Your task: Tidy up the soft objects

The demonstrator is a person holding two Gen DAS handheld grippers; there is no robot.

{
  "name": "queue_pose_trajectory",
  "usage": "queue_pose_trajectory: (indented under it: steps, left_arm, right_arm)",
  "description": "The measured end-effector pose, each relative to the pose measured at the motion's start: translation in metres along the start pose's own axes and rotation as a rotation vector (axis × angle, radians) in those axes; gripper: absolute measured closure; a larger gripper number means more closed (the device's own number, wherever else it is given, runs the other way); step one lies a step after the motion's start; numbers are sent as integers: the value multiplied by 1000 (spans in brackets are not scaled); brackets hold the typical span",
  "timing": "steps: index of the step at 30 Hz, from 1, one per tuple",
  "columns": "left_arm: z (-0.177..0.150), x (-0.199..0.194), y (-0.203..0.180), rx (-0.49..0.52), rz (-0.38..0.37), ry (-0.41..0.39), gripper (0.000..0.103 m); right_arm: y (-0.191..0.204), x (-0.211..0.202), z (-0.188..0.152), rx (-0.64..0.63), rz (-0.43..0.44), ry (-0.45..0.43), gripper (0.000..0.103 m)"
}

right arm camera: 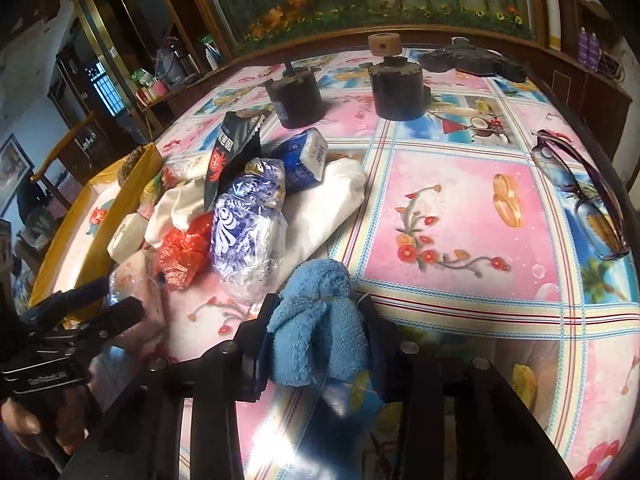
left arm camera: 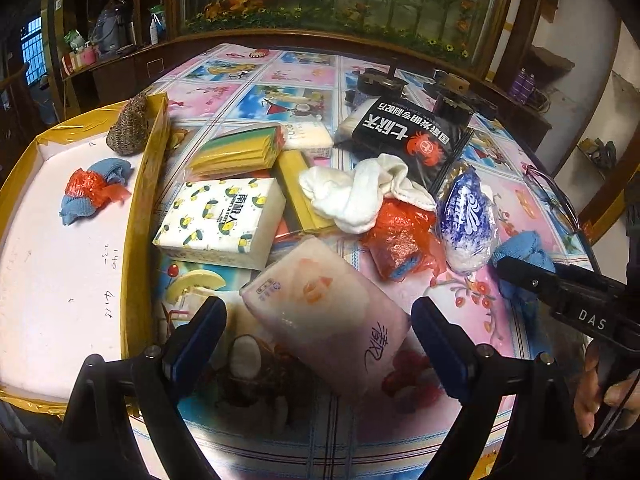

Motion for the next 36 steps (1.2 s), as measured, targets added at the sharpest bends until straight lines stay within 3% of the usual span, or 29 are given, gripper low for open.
queue_pose_trajectory:
  steps: [5, 7, 8, 14, 24, 36]
  left_arm:
    - [6, 9, -2, -12, 59, 22, 10]
    - [8, 11, -3, 8, 77, 7, 17]
    - [9, 11, -3, 24, 93, -4, 26]
    - [4, -4, -7, 78, 61, -76, 43]
    - [4, -38, -25, 212, 163, -247, 45]
    - [2, -46, -23, 234, 197, -294, 45]
  right_arm:
    - [2, -2, 1, 14, 84, -9, 62]
    - [2, -2, 1, 26, 117, -11, 61]
    - [3, -2, 1, 31, 137, -12, 61]
    - [7, -9, 3, 27, 167, -45, 61]
    - [29, -34, 7, -68, 162, -166, 61]
    - [46, -34, 2, -81, 207, -178, 61]
Point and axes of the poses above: each gripper's, at about its wrist camera, not at the fingertips, and x roughly the way its jaws point, y to its left, z to its top, the point moved 7 cm from there along x, roughly the way its jaws point, and after that the axes turned 5 degrees about y, right-handed, at the moved point
